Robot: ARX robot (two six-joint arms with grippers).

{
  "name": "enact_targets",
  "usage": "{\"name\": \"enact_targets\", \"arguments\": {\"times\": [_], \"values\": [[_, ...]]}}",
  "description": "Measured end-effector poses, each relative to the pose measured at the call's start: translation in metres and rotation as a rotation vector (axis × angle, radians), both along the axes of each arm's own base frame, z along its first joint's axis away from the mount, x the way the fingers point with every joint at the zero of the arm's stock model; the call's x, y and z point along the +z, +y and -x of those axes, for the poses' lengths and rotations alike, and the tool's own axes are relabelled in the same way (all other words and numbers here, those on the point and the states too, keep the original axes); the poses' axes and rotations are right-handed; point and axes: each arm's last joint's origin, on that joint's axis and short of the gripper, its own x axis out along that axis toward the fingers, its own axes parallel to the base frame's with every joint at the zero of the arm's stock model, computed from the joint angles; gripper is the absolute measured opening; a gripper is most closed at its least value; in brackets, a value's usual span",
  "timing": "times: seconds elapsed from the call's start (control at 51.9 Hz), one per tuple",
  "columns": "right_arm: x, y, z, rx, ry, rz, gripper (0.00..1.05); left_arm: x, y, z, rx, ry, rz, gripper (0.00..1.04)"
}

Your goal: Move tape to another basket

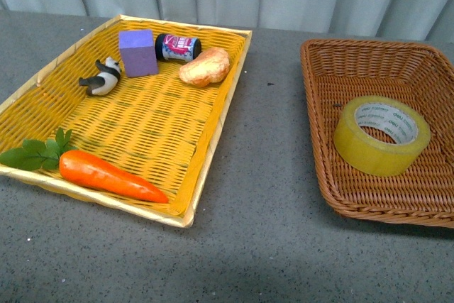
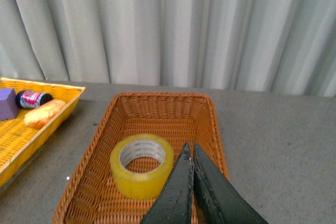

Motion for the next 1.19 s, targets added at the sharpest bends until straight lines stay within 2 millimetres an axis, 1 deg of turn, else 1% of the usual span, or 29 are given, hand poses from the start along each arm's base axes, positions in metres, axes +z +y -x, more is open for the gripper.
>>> {"name": "enact_targets", "arguments": {"times": [0.039, 0.173, 0.212, 0.231, 0.25, 0.27, 0.289, 0.308, 0.347, 0.366, 0.404, 0.424, 0.501, 0.578, 0.616, 0.674, 0.713, 0.751, 0.847, 1.194], "values": [[0.0008, 0.0000, 0.0008, 0.000, -0.011, 0.000, 0.01, 0.0014, 0.0000, 0.0031, -0.001, -0.024, 0.000, 0.04], [0.0006, 0.0000, 0.0009, 0.000, -0.009, 0.000, 0.01, 0.0016, 0.0000, 0.0038, 0.000, -0.027, 0.000, 0.04], [0.0006, 0.0000, 0.0009, 0.000, -0.009, 0.000, 0.01, 0.0016, 0.0000, 0.0038, 0.000, -0.027, 0.000, 0.08], [0.0006, 0.0000, 0.0009, 0.000, -0.010, 0.000, 0.01, 0.0016, 0.0000, 0.0038, 0.000, -0.027, 0.000, 0.12], [0.0007, 0.0000, 0.0009, 0.000, -0.010, 0.000, 0.03, 0.0016, 0.0000, 0.0038, 0.000, -0.027, 0.000, 0.17], [0.0007, 0.0000, 0.0009, 0.000, -0.010, 0.000, 0.08, 0.0016, 0.0000, 0.0038, 0.000, -0.027, 0.000, 0.22], [0.0008, 0.0000, 0.0010, 0.000, -0.010, 0.000, 0.10, 0.0016, 0.0000, 0.0038, 0.000, -0.027, 0.000, 0.26], [0.0007, 0.0000, 0.0009, 0.000, -0.010, 0.000, 0.13, 0.0016, 0.0000, 0.0038, 0.000, -0.027, 0.000, 0.28], [0.0007, 0.0000, 0.0009, 0.000, -0.010, 0.000, 0.20, 0.0015, 0.0000, 0.0038, 0.000, -0.027, 0.000, 0.35], [0.0007, 0.0000, 0.0009, 0.000, -0.010, 0.000, 0.22, 0.0015, 0.0000, 0.0038, 0.000, -0.027, 0.000, 0.37], [0.0007, 0.0000, 0.0009, 0.000, -0.010, 0.000, 0.29, 0.0015, 0.0000, 0.0038, 0.000, -0.027, 0.000, 0.44], [0.0007, 0.0000, 0.0009, 0.000, -0.010, 0.000, 0.35, 0.0015, 0.0000, 0.0038, 0.000, -0.027, 0.000, 0.49], [0.0007, 0.0000, 0.0009, 0.000, -0.010, 0.000, 0.51, 0.0015, 0.0000, 0.0038, 0.000, -0.027, 0.000, 0.65], [0.0007, 0.0000, 0.0009, 0.000, -0.010, 0.000, 0.70, 0.0015, 0.0000, 0.0038, 0.000, -0.027, 0.000, 0.85], [0.0007, 0.0000, 0.0009, 0.000, -0.010, 0.000, 0.75, 0.0015, 0.0000, 0.0038, 0.000, -0.027, 0.000, 0.90], [0.0007, 0.0000, 0.0009, 0.000, -0.010, 0.000, 0.86, 0.0015, 0.0000, 0.0038, 0.000, -0.027, 0.000, 1.00], [0.0007, 0.0000, 0.0009, 0.000, -0.010, 0.000, 0.93, 0.0015, 0.0000, 0.0038, 0.000, -0.027, 0.000, 0.99], [0.0007, 0.0000, 0.0009, 0.000, -0.010, 0.000, 0.97, 0.0015, 0.0000, 0.0038, 0.000, -0.027, 0.000, 0.98], [0.0007, 0.0000, 0.0009, 0.000, -0.010, 0.000, 0.95, 0.0015, 0.0000, 0.0038, 0.000, -0.027, 0.000, 0.98], [0.0007, 0.0000, 0.0009, 0.000, -0.010, 0.000, 0.96, 0.0015, 0.0000, 0.0038, 0.000, -0.027, 0.000, 0.98]]}}
